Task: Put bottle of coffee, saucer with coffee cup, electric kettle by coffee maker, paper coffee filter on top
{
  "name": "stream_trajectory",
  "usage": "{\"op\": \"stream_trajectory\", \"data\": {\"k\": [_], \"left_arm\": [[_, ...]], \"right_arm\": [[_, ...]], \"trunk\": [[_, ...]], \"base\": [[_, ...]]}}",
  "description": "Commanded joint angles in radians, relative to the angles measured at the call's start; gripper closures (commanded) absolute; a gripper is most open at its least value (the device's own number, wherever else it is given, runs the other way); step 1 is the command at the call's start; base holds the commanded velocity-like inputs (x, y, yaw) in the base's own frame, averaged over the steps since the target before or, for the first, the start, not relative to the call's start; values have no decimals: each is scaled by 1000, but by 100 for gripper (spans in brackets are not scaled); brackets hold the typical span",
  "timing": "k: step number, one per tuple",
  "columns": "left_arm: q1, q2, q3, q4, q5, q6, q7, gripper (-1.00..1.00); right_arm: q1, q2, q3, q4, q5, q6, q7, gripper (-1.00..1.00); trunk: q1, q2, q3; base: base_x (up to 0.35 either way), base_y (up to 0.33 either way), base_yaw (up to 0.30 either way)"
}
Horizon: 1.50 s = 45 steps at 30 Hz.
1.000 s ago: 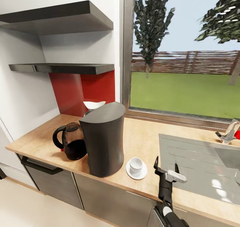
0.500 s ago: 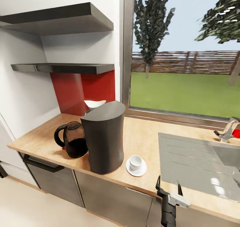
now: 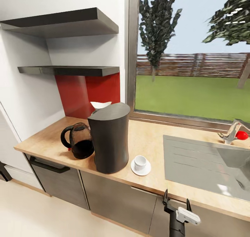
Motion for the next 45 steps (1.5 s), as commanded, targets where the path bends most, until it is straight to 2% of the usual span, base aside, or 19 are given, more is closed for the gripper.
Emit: {"op": "stream_trajectory", "data": {"k": [1,13,16,27,29,31,33,35,36,37,40,43,45], "left_arm": [[0,0,8,-1,-10,-2,2,-100],[0,0,10,-2,-12,-2,1,-100],[0,0,9,-2,-12,-3,2,-100],[-2,0,8,-7,-12,-7,9,-100],[-2,1,9,-8,-11,-9,10,-100],[-2,1,10,-9,-8,-10,10,-100],[-2,1,10,-9,-8,-10,10,-100],[-2,0,10,-10,-10,-7,11,-100],[-2,0,10,-10,-10,-6,11,-100],[-2,0,10,-11,-11,-3,12,-100],[-3,1,6,-9,-12,1,11,-100],[-3,1,4,-5,-11,-3,11,-100],[-3,1,5,-3,-9,-5,11,-100]], "right_arm": [[2,-1,7,0,-7,-4,-4,-100],[52,-1,7,6,-9,-4,-5,-100],[57,-2,7,42,-9,-4,-5,-100],[61,-1,7,451,-10,-4,2,-100],[61,-1,7,508,-10,-4,4,-100],[61,0,7,525,-9,-4,4,-100],[64,1,7,533,-10,106,5,-100],[69,6,6,535,-10,283,19,-100],[70,8,6,536,-11,330,28,-100],[71,11,5,536,-12,423,55,-100],[73,13,1,536,-14,663,217,-100],[73,11,-1,535,-20,848,402,-100],[73,10,-2,535,-32,965,474,-100]], "trunk": [[1,-2,-2],[1,-2,-2],[1,-2,-2],[1,-2,-2],[1,-2,-2],[1,-2,-2],[1,-2,-2],[1,-2,-2],[1,-2,-2],[1,-2,-2],[1,-2,-2],[1,-2,-2],[1,-2,-2]], "base": [[-101,0,0],[-139,0,0],[-6,0,0],[0,0,0],[0,0,0],[0,0,0],[0,0,0],[0,0,0],[0,0,0],[0,0,0],[0,0,0],[0,0,0],[0,0,0]]}}
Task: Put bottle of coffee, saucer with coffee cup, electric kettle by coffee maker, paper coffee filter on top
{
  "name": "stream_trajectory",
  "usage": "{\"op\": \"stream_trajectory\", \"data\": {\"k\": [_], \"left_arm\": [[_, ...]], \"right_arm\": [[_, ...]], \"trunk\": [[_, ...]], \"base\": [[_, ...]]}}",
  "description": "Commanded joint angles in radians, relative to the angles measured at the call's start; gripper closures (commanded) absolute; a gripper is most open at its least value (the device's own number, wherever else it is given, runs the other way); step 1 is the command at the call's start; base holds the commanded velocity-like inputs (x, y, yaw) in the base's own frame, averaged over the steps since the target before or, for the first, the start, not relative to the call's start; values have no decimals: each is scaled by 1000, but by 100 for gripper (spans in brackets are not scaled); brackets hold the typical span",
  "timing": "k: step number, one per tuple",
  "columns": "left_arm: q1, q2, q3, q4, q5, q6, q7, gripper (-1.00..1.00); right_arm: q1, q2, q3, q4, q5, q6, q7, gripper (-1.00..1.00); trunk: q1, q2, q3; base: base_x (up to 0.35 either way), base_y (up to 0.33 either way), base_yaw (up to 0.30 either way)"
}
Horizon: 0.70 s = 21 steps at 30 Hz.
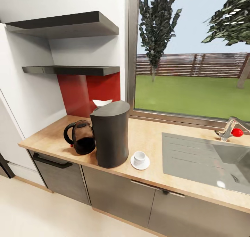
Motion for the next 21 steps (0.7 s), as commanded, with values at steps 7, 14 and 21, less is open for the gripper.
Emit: {"op": "stream_trajectory", "data": {"k": [7,14,21], "left_arm": [[0,0,21,1,-6,2,2,-100],[0,0,26,1,-4,7,4,-100],[0,0,26,1,-4,8,6,-100]], "right_arm": [[-1,-2,6,1,-178,227,50,-100],[-1,-4,10,2,-233,243,50,-100],[-1,-32,11,2,-235,244,44,-100]], "trunk": [[1,-2,-2],[1,-2,-2],[1,-2,-2]], "base": [[0,0,0],[0,0,0],[0,0,0]]}}
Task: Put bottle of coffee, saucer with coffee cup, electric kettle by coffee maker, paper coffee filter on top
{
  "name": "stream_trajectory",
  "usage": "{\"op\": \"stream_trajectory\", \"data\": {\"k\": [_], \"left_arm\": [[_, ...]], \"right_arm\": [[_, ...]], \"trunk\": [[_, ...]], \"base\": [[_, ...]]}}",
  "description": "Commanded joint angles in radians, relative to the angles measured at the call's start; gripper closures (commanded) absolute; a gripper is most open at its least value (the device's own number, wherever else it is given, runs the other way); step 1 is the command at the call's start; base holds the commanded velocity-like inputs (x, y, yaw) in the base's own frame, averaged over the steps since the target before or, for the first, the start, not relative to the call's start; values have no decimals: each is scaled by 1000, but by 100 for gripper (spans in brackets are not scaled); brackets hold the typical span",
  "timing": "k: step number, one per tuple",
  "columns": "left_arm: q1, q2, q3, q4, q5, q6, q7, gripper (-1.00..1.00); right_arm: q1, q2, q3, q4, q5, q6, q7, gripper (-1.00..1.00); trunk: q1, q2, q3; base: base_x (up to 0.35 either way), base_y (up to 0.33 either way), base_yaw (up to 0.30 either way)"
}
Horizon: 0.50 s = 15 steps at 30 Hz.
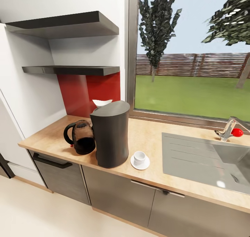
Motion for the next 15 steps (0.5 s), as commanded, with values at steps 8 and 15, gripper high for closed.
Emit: {"op": "stream_trajectory", "data": {"k": [8,15], "left_arm": [[0,0,6,-1,-10,-2,0,-100],[0,0,5,0,-10,-2,1,-100]], "right_arm": [[0,-5,15,-2,3,-1,-5,-100],[0,-8,14,-3,6,-27,-5,-100]], "trunk": [[1,-2,-2],[1,-2,-2]], "base": [[0,0,0],[0,0,0]]}}
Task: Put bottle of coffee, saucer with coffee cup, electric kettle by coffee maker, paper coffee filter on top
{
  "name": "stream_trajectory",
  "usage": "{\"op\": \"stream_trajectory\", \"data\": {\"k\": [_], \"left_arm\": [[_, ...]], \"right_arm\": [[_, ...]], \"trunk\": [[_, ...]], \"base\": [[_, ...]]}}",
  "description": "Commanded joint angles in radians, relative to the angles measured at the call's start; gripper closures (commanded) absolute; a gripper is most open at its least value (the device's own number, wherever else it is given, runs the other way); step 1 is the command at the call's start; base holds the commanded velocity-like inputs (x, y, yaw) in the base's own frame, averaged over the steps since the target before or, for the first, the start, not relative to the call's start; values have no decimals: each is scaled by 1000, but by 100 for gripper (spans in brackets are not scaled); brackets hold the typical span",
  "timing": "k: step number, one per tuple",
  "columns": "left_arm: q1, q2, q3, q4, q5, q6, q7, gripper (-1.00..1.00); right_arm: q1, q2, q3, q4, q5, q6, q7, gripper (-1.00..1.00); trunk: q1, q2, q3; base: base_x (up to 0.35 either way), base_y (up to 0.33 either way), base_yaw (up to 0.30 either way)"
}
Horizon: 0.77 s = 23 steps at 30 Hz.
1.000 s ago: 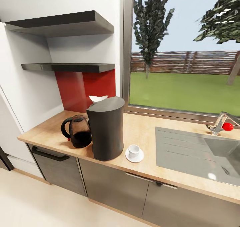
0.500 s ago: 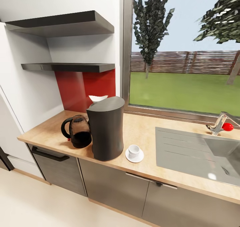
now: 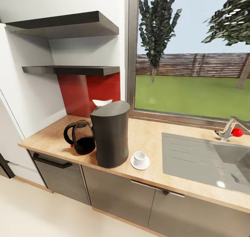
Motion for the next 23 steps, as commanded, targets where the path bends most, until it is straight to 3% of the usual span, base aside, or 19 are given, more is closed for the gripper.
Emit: {"op": "stream_trajectory", "data": {"k": [1,7,10,23], "left_arm": [[0,0,8,-1,-10,-1,2,-100],[0,0,7,0,-10,1,-2,-100],[1,0,6,4,-10,2,-2,-100],[4,3,0,54,-12,3,-7,-100]], "right_arm": [[0,-1,8,-3,-10,-10,-5,-100],[0,3,4,-29,-12,-186,-3,-100],[0,1,4,-34,-12,-236,-3,-100],[0,-1,6,-36,-11,-261,-3,-100]], "trunk": [[1,-2,-2],[1,-2,-2],[1,-2,-2],[1,-2,-2]], "base": [[0,0,0],[0,0,0],[0,0,0],[0,0,0]]}}
